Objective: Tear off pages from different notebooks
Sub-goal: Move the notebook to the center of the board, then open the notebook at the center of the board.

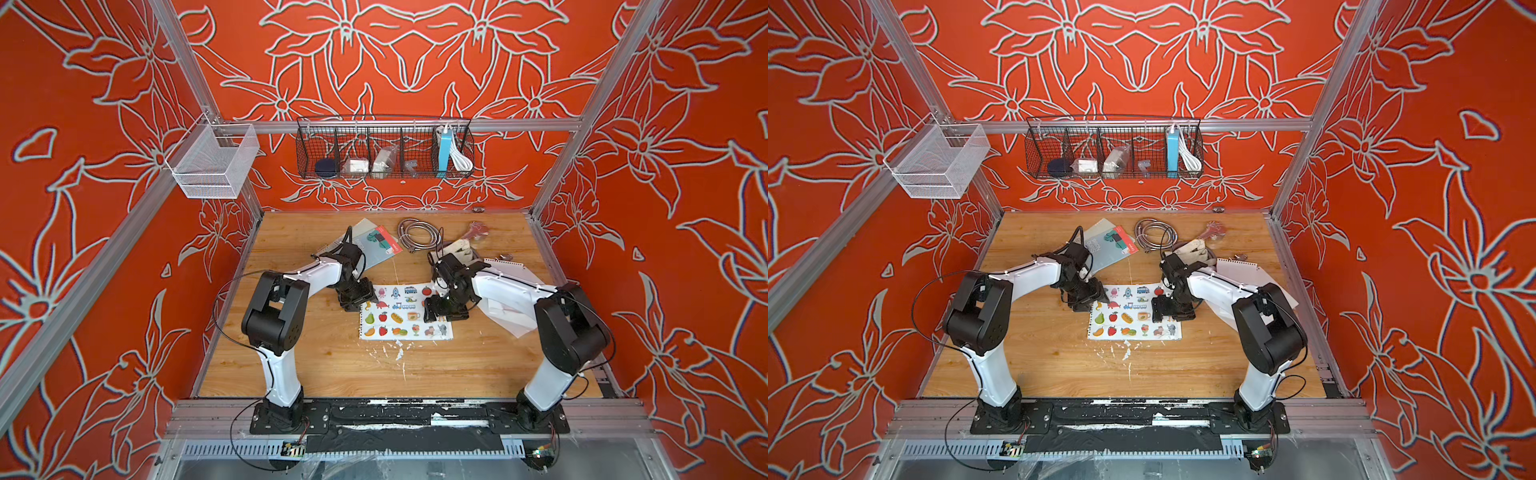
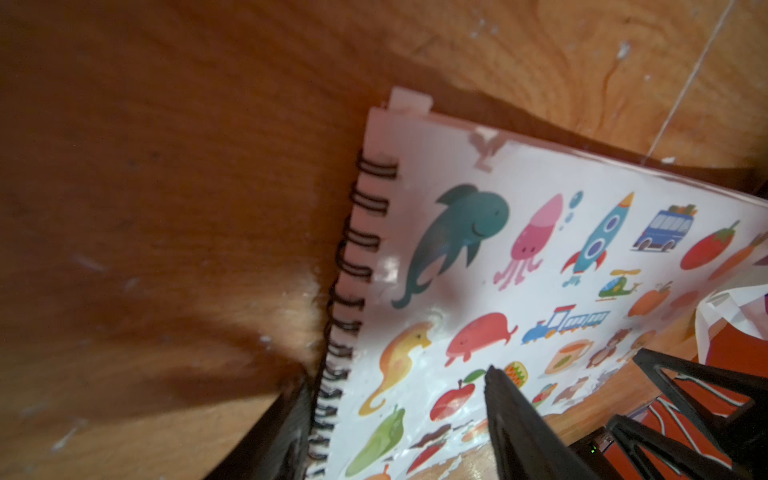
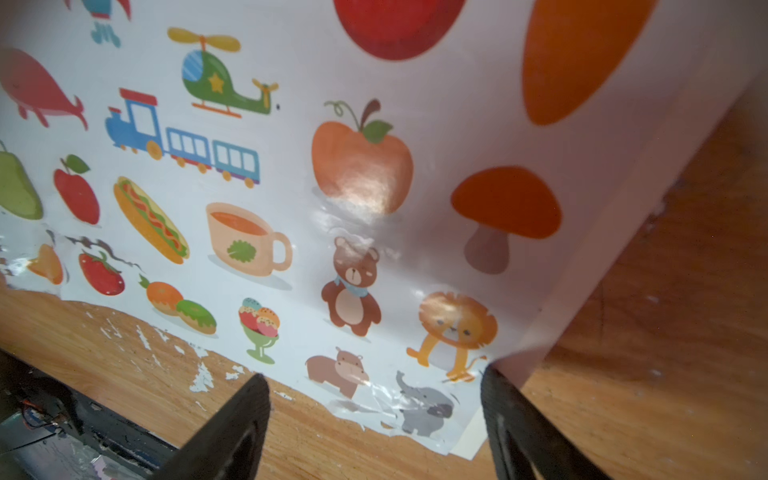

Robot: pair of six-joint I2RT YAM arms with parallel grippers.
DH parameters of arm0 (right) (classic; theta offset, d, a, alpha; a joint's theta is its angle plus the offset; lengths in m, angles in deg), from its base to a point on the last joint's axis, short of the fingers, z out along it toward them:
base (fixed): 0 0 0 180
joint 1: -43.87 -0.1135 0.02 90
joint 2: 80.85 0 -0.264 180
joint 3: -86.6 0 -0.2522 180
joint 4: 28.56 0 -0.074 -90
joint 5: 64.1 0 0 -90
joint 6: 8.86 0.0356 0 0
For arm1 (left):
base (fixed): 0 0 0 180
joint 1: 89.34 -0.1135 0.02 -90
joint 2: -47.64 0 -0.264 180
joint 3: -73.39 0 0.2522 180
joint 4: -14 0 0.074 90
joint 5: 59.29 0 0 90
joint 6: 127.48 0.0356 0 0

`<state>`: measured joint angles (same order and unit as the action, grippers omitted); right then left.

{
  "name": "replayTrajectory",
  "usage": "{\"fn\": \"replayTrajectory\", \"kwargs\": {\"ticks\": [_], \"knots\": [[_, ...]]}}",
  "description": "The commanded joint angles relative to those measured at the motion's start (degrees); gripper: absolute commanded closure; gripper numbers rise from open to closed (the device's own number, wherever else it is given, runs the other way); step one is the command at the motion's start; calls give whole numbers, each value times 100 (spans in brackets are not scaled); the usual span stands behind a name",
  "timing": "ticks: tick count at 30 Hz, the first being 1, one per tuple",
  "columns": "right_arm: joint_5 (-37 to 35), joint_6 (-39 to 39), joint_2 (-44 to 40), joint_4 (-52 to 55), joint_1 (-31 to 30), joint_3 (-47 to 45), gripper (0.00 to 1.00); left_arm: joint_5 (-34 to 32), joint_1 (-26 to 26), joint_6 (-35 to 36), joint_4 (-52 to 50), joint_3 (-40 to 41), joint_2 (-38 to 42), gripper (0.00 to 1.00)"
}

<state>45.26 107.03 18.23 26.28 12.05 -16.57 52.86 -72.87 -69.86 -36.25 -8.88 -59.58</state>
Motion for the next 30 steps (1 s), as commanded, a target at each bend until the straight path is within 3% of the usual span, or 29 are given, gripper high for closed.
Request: {"fn": "replayTrajectory", "kwargs": {"ticks": [1,18,25,30], "knots": [[-87,28,58,64,30,-75,17,-356,11,74,81,185,-289,36],[-211,15,308,135,52,-16,17,-326,13,84,72,163,-355,36],[1258,-158,111,-722,44,-106,19,-289,14,88,63,136,-387,36],[1888,-235,-121,-1144,37,-43,20,-248,27,85,63,123,-422,36]]}}
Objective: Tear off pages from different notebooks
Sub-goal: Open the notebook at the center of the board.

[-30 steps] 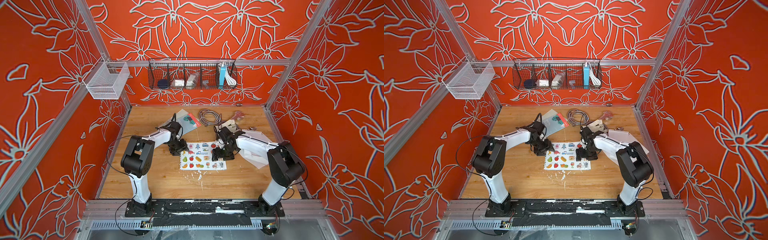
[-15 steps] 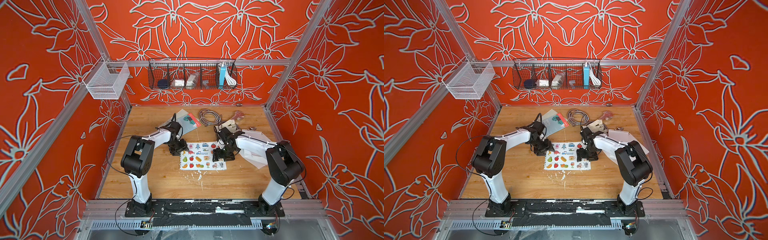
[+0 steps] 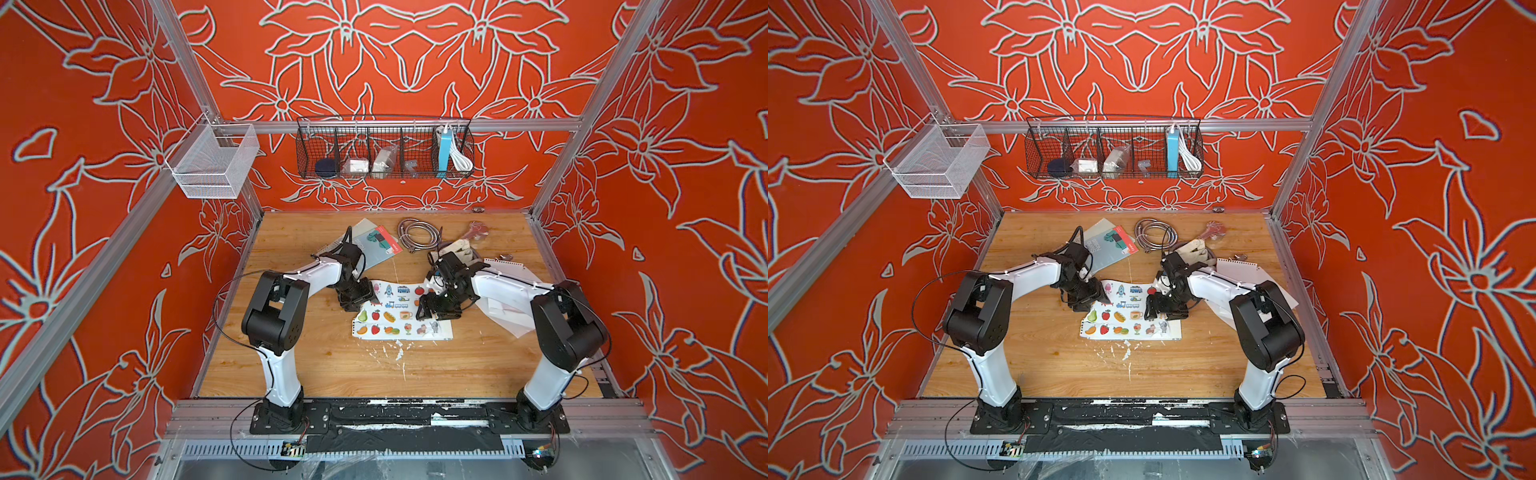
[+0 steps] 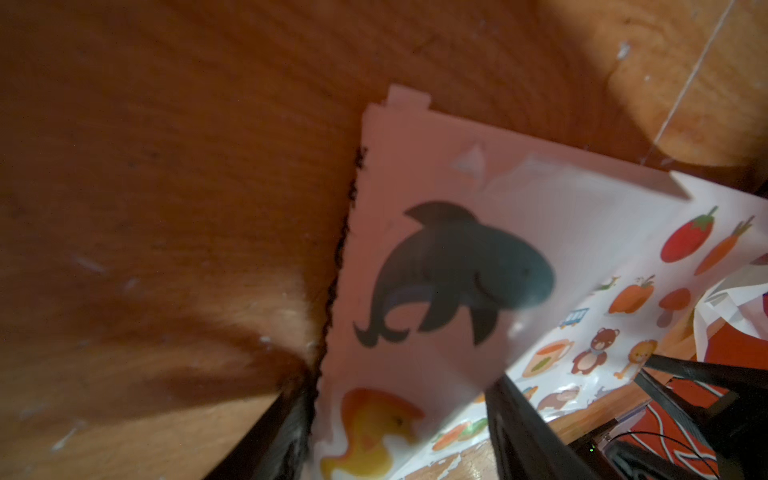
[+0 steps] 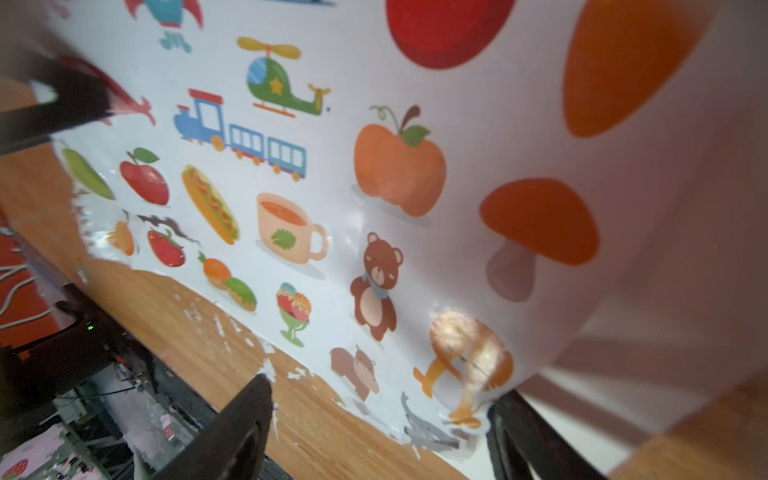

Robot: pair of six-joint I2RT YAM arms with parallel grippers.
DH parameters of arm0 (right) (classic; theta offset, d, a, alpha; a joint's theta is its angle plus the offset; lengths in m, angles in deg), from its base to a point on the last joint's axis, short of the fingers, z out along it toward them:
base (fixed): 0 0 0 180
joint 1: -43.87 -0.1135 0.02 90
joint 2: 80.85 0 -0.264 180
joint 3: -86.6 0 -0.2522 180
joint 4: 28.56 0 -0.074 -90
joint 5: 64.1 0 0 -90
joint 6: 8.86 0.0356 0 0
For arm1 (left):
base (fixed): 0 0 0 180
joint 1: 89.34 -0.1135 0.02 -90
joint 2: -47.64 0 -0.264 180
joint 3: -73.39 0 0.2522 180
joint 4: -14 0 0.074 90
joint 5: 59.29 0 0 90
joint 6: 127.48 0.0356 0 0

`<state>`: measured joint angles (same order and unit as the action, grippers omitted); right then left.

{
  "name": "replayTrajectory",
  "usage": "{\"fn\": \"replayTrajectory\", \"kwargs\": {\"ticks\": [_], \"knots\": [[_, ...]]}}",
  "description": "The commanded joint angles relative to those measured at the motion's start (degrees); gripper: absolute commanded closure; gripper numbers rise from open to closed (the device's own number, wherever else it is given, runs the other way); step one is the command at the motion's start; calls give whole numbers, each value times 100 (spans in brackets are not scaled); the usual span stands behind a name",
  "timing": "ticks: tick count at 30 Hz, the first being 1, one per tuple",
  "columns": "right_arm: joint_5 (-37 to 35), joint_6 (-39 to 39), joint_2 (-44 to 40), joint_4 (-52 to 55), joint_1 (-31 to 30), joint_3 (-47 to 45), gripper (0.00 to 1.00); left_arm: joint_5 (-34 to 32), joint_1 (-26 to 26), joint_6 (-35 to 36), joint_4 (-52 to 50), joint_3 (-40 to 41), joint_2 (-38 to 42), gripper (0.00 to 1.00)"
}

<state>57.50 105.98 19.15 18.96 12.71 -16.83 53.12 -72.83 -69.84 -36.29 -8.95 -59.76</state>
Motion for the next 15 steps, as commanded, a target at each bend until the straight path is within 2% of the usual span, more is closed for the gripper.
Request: {"fn": "replayTrajectory", "kwargs": {"ticks": [1,5,11,15], "knots": [[721,-129,-218,-451,-28,1,21,-266,27,84,67,125,-417,36],[891,-129,-154,-558,-37,56,29,-206,36,88,110,116,-428,36],[835,-128,26,-434,-34,138,64,-193,38,144,181,112,-343,36],[676,-146,-13,-352,-36,144,87,-469,36,252,359,190,108,34]]}}
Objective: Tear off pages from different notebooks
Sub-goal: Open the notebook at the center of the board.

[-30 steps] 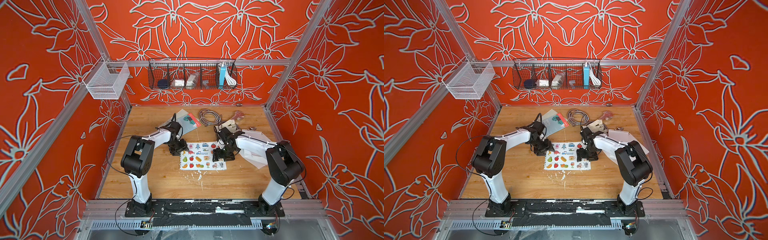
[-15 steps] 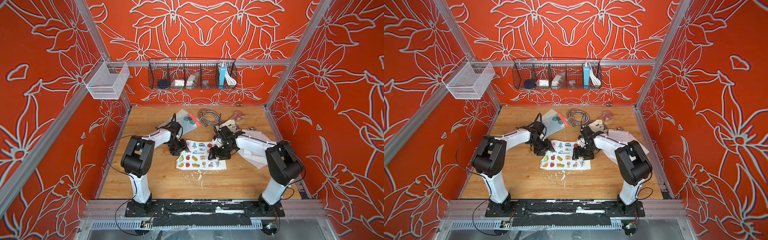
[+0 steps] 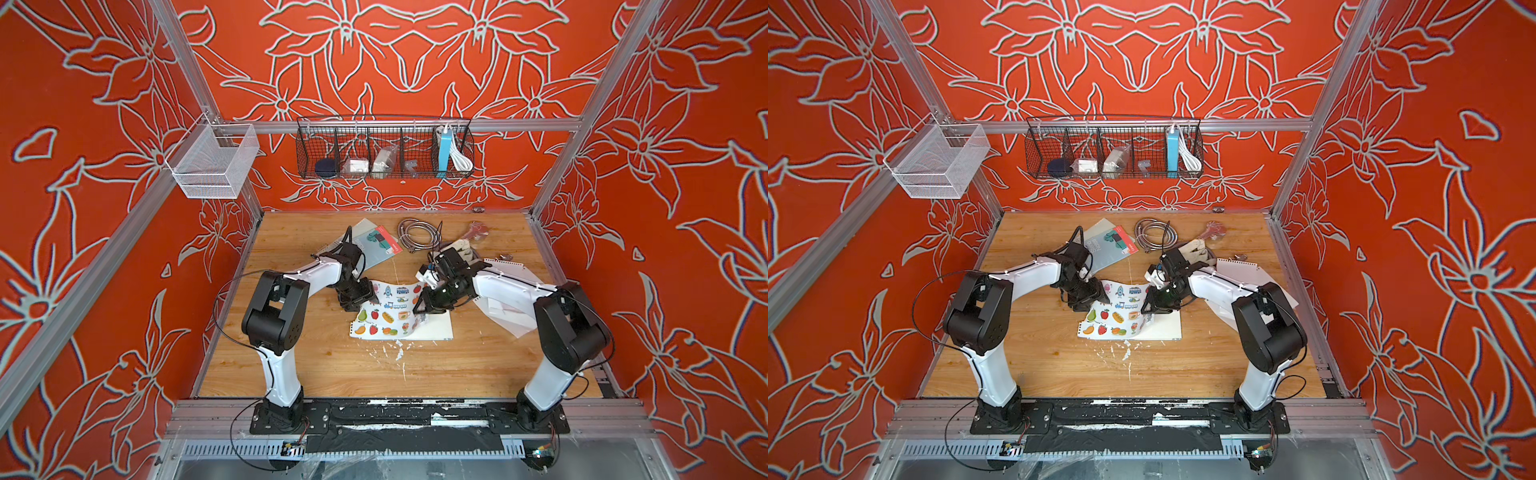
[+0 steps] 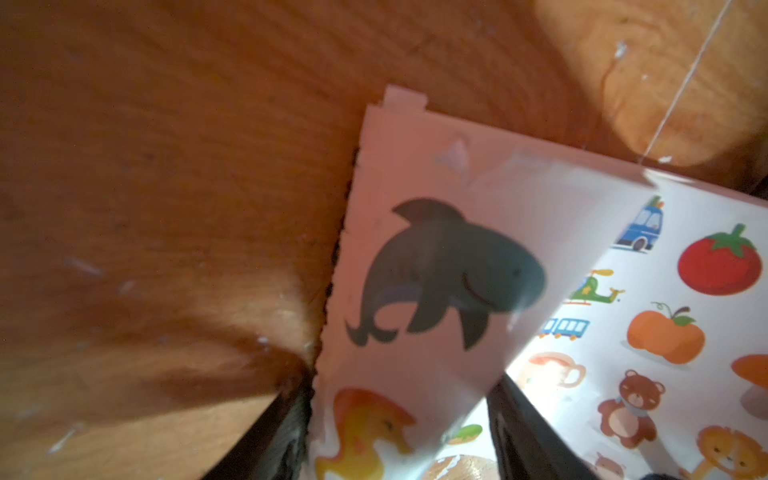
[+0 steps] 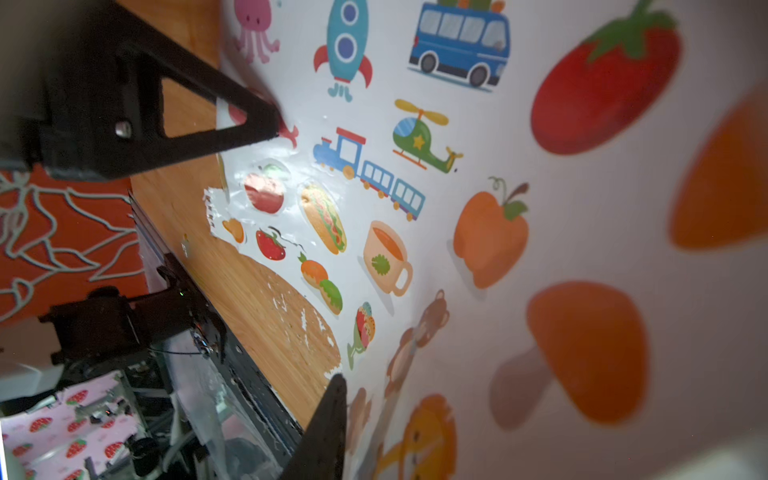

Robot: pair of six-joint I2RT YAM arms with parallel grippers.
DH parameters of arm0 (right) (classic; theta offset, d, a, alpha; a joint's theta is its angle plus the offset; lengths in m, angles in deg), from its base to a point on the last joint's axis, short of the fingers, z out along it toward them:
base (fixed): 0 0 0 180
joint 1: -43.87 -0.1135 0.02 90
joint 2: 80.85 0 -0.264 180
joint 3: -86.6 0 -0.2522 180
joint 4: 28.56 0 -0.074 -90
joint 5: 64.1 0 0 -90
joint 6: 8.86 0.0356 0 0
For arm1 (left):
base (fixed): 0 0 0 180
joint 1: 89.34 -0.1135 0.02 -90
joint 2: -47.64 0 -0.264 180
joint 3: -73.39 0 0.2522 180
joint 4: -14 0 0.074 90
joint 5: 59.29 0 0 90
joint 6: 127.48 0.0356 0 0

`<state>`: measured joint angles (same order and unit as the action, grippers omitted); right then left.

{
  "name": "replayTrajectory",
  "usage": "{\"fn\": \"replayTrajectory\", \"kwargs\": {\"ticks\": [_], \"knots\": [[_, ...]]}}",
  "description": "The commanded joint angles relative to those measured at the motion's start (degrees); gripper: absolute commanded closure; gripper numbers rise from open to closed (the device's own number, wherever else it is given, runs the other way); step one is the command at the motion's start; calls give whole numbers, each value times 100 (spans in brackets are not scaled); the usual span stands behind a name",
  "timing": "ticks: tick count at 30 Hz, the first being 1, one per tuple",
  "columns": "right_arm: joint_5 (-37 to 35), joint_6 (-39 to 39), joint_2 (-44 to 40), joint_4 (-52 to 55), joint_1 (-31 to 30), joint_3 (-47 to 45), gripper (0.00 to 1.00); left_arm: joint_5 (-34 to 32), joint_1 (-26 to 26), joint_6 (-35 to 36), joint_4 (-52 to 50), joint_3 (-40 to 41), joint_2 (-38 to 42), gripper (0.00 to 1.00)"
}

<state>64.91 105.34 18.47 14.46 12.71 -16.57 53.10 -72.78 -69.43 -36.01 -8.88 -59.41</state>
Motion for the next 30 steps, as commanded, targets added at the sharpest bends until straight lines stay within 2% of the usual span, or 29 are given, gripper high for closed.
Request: {"fn": "replayTrajectory", "kwargs": {"ticks": [1,3,6,9,13,18,25,30], "knots": [[-79,-83,30,100,-35,110,91,-622,44,249,359,208,242,33],[-81,-83,-1,94,-38,118,99,-1030,78,436,397,275,664,31],[-37,-92,29,159,-39,216,100,-1775,334,839,258,350,1250,26],[99,-32,82,160,-36,354,100,-2171,855,1311,133,475,1680,19],[287,102,186,199,-32,648,100,-2126,1737,1858,180,695,2011,15],[650,325,432,302,-28,1078,100,-2053,2638,2574,914,1219,2596,10],[1304,546,668,288,-30,1251,100,-2162,2857,2745,1843,1636,2903,8],[1771,664,755,292,-29,1329,100,-2400,3096,2811,2347,1636,2580,7]]}}
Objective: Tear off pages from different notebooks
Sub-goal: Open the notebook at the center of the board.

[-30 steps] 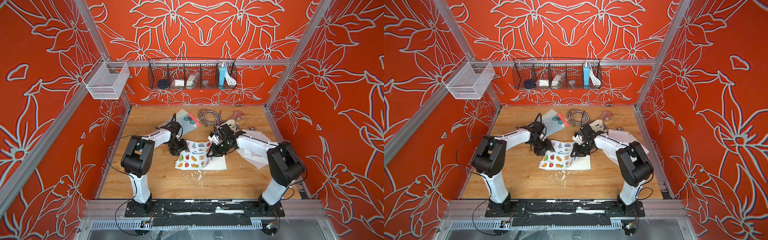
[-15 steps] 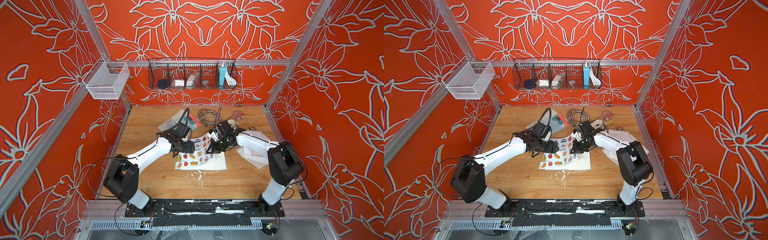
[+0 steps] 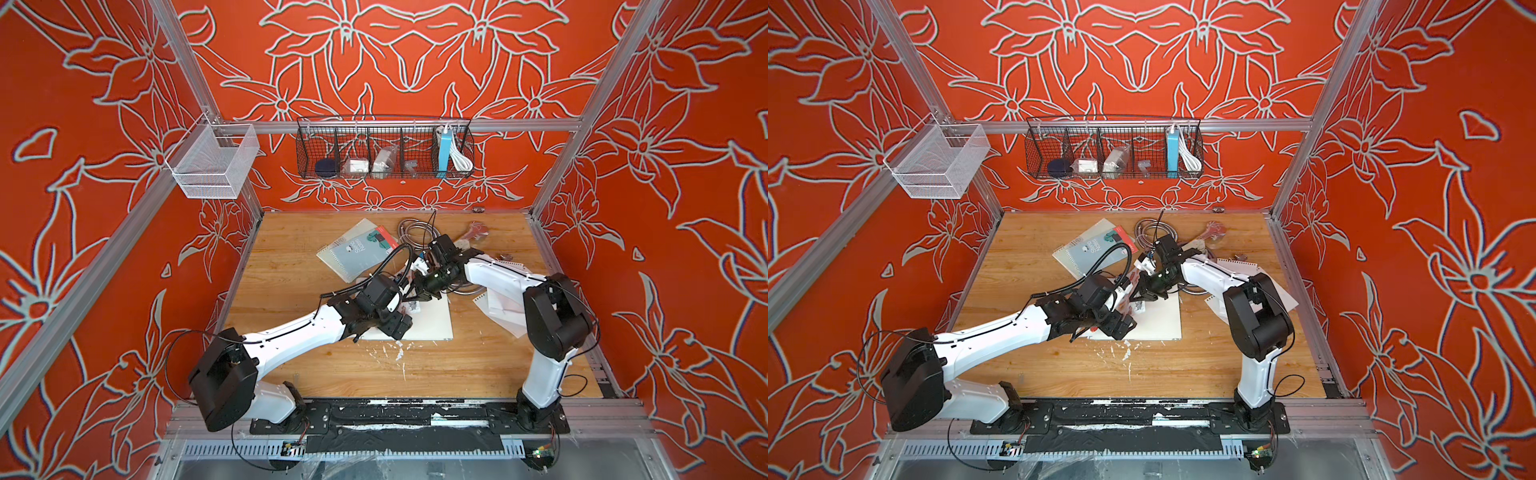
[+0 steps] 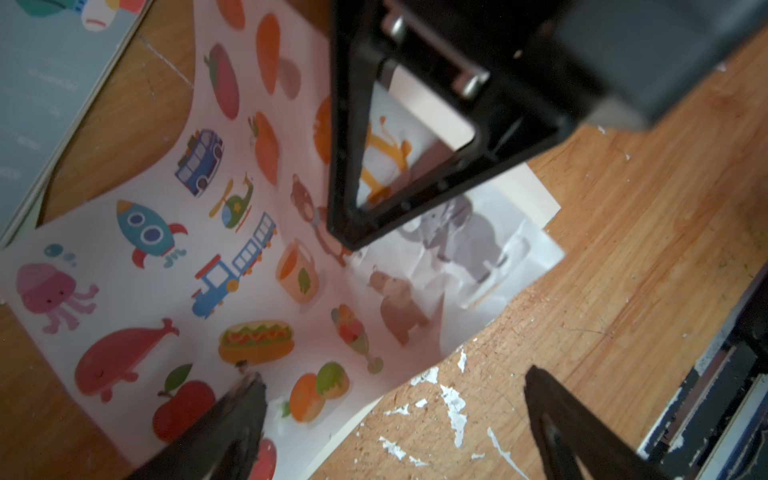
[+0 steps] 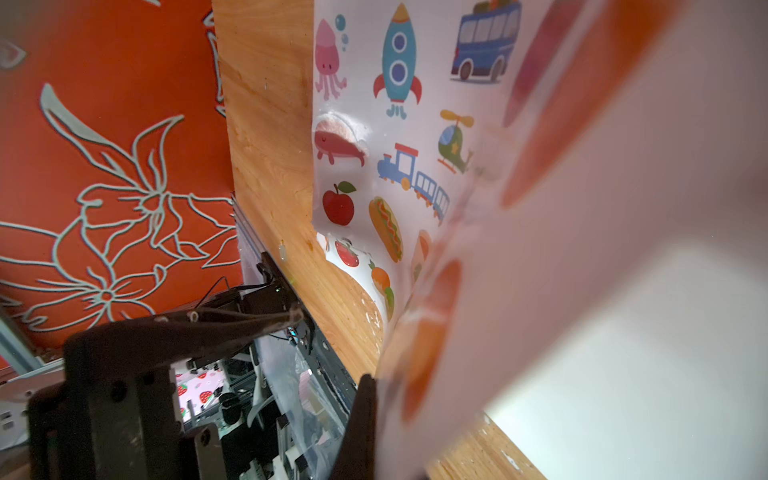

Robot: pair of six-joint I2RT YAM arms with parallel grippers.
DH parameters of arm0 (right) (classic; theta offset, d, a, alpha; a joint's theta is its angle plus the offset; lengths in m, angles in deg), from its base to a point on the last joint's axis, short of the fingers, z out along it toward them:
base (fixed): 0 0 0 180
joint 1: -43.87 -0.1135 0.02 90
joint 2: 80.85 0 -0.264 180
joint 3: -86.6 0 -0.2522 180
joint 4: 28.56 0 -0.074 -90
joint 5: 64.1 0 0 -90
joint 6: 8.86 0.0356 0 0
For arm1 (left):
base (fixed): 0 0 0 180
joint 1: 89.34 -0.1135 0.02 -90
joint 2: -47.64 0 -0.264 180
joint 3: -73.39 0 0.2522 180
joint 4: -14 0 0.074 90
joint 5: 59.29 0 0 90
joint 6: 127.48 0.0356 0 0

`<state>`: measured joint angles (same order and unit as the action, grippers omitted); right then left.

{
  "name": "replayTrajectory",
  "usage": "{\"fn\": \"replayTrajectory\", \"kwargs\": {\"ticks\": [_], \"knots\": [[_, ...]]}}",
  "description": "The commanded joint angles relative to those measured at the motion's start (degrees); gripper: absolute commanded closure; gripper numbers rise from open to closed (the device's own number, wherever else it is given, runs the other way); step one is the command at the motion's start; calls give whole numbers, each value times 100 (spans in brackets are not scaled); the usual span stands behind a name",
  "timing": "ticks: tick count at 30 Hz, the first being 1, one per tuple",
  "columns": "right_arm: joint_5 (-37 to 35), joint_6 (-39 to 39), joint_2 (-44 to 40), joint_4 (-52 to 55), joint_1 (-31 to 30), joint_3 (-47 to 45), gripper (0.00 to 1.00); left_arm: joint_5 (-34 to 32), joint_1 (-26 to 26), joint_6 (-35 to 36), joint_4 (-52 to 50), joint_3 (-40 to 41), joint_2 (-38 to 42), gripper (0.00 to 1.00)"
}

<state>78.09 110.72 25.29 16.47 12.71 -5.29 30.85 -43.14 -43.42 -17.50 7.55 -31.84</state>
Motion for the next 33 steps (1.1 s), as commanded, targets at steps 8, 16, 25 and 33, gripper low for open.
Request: {"fn": "replayTrajectory", "kwargs": {"ticks": [8,16,25,33], "knots": [[609,100,-70,98,-19,162,100,-1264,398,187,499,-319,-841,18],[655,-17,-87,247,2,176,100,-1943,404,151,648,-341,-1092,63],[82,-458,-200,946,97,416,57,-1782,404,-3,772,-181,-693,100],[-2081,-363,-1449,379,179,-113,28,-1957,337,-476,588,141,4,100]]}}
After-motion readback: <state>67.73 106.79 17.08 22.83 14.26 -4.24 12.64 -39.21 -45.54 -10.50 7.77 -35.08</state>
